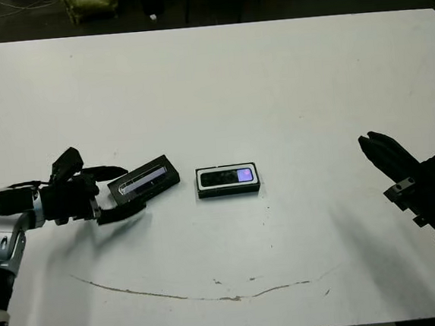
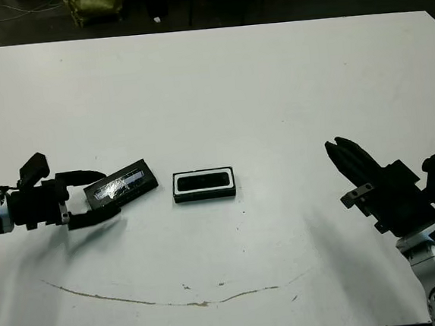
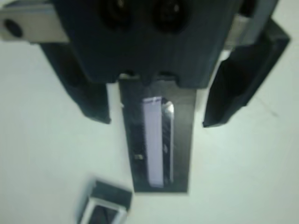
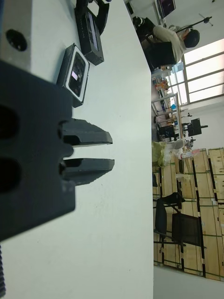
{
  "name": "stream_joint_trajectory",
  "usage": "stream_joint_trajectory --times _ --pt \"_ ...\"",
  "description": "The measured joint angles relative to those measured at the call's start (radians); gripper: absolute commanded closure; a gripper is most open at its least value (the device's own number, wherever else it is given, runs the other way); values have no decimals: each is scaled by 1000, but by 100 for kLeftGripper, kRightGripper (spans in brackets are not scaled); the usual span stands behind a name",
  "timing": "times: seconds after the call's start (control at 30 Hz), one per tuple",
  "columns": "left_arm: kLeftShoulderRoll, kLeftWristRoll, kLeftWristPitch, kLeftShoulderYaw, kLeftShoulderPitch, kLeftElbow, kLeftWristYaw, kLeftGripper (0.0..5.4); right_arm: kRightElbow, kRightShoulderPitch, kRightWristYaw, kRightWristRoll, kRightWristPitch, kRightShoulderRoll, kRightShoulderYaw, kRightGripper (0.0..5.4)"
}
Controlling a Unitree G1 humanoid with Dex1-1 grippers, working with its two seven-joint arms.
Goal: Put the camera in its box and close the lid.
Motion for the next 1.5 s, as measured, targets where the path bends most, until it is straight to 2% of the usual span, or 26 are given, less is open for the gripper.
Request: stream_joint_trajectory --times 0.1,0.17,0.6,0.77,0.97,1.2,1.5 --pt "-5 -19 14 24 3 1 21 285 1 1 1 1 0 0 0 540" --pt "-7 -33 17 36 6 0 26 310 3 1 3 1 0 0 0 540" --pt "17 -154 63 119 8 -161 -25 314 19 0 11 -1 -14 0 2 540" --pt "54 -175 132 129 -6 -244 -27 314 25 1 15 -1 -14 0 4 540" --pt "67 -148 170 68 -54 -306 -18 314 24 1 14 -1 -14 0 5 540" --pt "-19 -79 79 -24 -128 -187 -18 314 22 5 13 -5 -14 0 8 540" --pt "-86 -6 -20 -71 -150 -108 14 314 23 7 13 -10 -18 0 8 540"
